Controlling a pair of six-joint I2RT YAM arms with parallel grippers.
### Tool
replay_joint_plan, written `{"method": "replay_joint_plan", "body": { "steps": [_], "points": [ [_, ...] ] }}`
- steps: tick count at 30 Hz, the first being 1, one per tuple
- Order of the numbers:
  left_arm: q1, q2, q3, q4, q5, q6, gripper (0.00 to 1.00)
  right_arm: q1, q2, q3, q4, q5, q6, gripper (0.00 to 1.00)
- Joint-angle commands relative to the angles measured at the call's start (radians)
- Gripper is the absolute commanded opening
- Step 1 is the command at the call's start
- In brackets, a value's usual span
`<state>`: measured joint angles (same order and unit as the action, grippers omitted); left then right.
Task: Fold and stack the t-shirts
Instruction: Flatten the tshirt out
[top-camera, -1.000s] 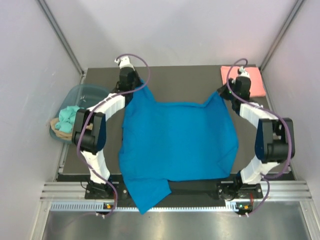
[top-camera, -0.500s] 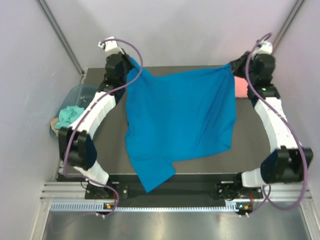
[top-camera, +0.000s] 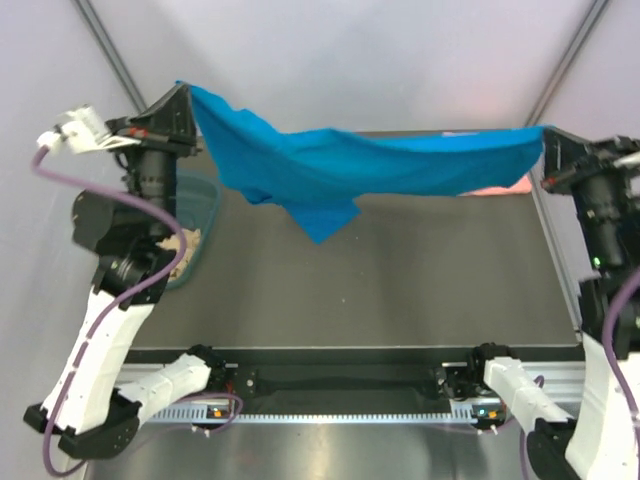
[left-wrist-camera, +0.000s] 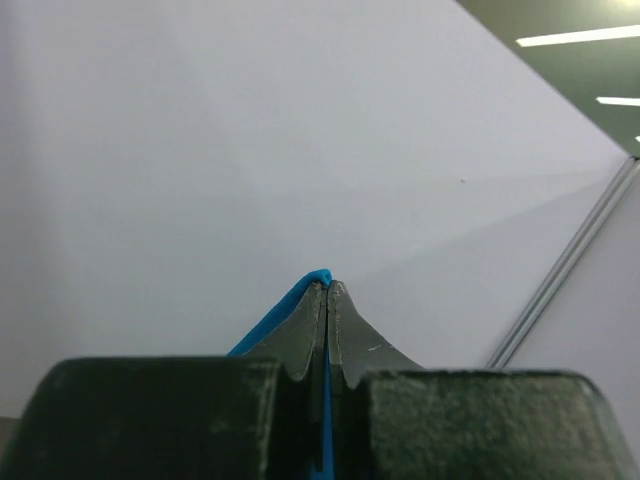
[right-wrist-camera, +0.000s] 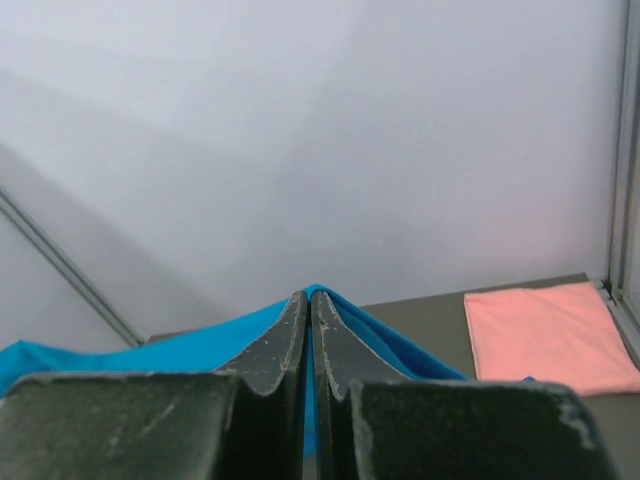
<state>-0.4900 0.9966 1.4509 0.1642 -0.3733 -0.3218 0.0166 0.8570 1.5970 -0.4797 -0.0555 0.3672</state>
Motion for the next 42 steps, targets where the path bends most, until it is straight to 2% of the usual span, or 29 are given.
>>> {"method": "replay_joint_plan", "body": {
  "steps": [1, 6, 11, 15, 19, 23, 24, 26, 29, 33, 42],
  "points": [
    [-0.002, -0.052, 0.009, -0.074, 0.014, -0.055, 0.00, -0.009, -0.082, 0.084, -0.172, 0.029, -0.005, 0.00],
    [-0.002, -0.130, 0.055, -0.138, 0.076, -0.112, 0.00, -0.009, -0.159, 0.219, -0.316, 0.075, -0.005, 0.00],
    [-0.002, -0.124, 0.106, -0.161, 0.100, -0.102, 0.00, -0.009, -0.141, 0.307, -0.349, 0.094, 0.015, 0.00],
    [-0.002, -0.087, 0.152, -0.160, 0.070, -0.042, 0.00, -0.007, -0.093, 0.275, -0.271, 0.109, 0.027, 0.00],
    [-0.002, -0.014, 0.164, -0.103, -0.021, 0.070, 0.00, -0.006, -0.011, 0.195, -0.159, 0.097, 0.035, 0.00],
    [-0.002, 0.126, 0.164, -0.039, -0.093, 0.205, 0.00, -0.007, 0.040, -0.004, 0.021, 0.071, 0.030, 0.00],
    [-0.002, 0.129, 0.152, -0.014, -0.087, 0.207, 0.00, -0.007, 0.045, -0.020, 0.095, 0.033, 0.029, 0.00],
    [-0.002, 0.135, 0.143, 0.050, -0.066, 0.216, 0.00, -0.007, 0.077, 0.027, 0.115, 0.016, 0.010, 0.00],
    [-0.002, 0.142, 0.169, 0.057, -0.065, 0.205, 0.00, -0.007, 0.123, 0.140, 0.061, -0.001, -0.016, 0.00],
    [-0.002, 0.079, 0.137, 0.026, -0.026, 0.118, 0.00, -0.006, 0.096, 0.213, -0.020, -0.052, -0.017, 0.00],
    [-0.002, -0.177, 0.045, -0.067, 0.005, -0.046, 0.00, -0.007, -0.131, 0.264, -0.220, -0.067, 0.007, 0.00]
  ]
}}
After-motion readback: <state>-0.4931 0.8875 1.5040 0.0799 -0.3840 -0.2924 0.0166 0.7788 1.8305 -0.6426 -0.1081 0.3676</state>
